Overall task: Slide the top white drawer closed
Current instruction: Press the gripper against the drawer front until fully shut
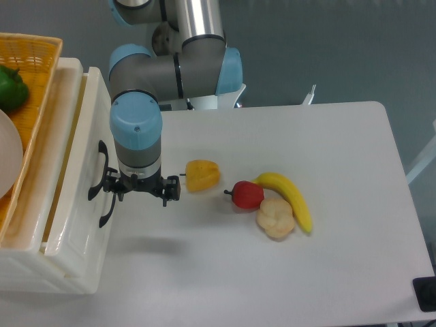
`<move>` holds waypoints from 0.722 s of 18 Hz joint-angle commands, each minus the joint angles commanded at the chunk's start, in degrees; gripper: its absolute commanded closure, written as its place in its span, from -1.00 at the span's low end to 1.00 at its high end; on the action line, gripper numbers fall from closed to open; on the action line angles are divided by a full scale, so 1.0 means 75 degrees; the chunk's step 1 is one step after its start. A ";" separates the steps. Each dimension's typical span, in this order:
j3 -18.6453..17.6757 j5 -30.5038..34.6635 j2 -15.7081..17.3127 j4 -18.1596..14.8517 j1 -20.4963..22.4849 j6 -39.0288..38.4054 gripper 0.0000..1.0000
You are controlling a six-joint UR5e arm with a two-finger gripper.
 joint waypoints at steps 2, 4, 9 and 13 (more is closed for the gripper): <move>0.0000 -0.0012 0.0000 0.0000 -0.0012 -0.0047 -1.00; 0.0000 0.0000 0.0000 0.0000 0.0000 -0.0047 -1.00; -0.0012 0.0012 0.0082 0.0000 -0.0070 -0.0094 -1.00; -0.0012 0.0047 0.0094 -0.0012 -0.0094 -0.0105 -1.00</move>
